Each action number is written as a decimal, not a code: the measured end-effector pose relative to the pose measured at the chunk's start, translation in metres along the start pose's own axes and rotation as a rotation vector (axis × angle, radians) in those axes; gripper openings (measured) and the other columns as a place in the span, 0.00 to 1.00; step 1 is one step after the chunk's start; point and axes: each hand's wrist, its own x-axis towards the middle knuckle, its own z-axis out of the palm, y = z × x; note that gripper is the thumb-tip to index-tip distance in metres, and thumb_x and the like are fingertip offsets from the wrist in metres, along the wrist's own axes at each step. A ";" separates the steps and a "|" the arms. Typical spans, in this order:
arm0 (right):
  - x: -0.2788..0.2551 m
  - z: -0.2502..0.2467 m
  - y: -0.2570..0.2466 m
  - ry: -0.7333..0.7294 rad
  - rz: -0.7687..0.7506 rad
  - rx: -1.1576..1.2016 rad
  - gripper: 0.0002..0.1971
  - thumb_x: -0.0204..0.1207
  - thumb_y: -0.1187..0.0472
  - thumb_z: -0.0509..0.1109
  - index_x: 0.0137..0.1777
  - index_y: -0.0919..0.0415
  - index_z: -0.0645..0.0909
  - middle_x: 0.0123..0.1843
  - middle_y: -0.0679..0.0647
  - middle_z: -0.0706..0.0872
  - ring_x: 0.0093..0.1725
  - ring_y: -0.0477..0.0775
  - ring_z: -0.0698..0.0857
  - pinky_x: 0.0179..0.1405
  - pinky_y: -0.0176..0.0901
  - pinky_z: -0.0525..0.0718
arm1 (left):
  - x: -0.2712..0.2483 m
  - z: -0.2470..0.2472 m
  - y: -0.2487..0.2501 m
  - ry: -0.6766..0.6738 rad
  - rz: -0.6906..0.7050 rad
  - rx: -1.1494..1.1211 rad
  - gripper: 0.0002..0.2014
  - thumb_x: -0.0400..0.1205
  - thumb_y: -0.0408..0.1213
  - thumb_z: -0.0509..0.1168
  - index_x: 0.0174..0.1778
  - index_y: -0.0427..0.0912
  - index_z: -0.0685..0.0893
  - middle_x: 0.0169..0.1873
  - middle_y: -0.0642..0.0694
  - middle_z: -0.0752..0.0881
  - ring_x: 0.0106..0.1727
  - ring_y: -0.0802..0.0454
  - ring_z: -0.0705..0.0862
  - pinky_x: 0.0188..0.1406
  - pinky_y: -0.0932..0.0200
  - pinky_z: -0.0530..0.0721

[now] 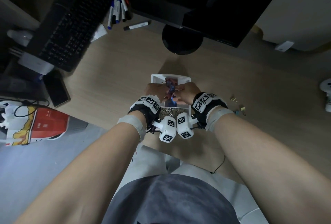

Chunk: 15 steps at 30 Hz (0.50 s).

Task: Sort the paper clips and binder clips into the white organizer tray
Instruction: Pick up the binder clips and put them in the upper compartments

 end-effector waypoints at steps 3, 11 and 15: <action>0.002 0.001 0.002 0.138 0.020 0.081 0.06 0.78 0.70 0.74 0.54 0.63 0.87 0.46 0.66 0.92 0.44 0.61 0.94 0.48 0.55 0.93 | 0.005 -0.004 -0.008 -0.024 -0.021 0.015 0.05 0.76 0.35 0.72 0.42 0.36 0.89 0.42 0.43 0.91 0.44 0.45 0.91 0.45 0.49 0.90; 0.006 0.001 0.014 0.158 -0.100 -0.218 0.26 0.75 0.57 0.74 0.73 0.54 0.79 0.64 0.53 0.89 0.63 0.55 0.88 0.67 0.52 0.83 | -0.007 -0.005 -0.019 -0.028 -0.038 0.103 0.10 0.79 0.39 0.68 0.49 0.37 0.87 0.51 0.39 0.90 0.50 0.41 0.90 0.48 0.46 0.90; 0.007 0.000 0.008 0.117 -0.188 -0.204 0.32 0.78 0.70 0.70 0.81 0.51 0.70 0.70 0.48 0.86 0.67 0.51 0.84 0.67 0.49 0.83 | -0.010 -0.006 -0.016 -0.086 -0.154 0.044 0.08 0.80 0.33 0.66 0.36 0.37 0.87 0.34 0.41 0.88 0.28 0.49 0.85 0.27 0.60 0.82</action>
